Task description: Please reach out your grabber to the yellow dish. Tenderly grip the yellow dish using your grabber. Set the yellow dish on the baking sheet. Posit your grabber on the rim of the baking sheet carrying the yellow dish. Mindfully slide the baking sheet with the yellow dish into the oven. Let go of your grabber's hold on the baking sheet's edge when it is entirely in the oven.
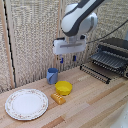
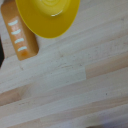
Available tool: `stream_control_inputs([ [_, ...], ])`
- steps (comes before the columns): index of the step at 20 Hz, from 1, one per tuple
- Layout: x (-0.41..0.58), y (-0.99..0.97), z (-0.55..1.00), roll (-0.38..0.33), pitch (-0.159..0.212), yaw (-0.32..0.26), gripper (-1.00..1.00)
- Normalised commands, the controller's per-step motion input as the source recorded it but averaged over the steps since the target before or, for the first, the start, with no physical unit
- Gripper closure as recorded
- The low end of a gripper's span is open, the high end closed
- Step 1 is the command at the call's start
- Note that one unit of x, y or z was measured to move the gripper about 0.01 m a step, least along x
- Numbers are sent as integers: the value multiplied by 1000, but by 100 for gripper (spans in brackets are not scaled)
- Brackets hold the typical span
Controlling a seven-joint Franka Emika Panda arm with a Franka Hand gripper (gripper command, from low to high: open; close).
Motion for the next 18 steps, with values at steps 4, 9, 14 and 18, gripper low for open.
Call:
stream_control_inputs([
  [4, -24, -55, -541, 0, 0, 9, -100],
  [9, 0, -1, -548, 0, 0, 20, -100],
  [14, 3, -46, -550, 0, 0, 19, -100],
  [18, 0, -71, -464, 0, -2, 21, -100],
])
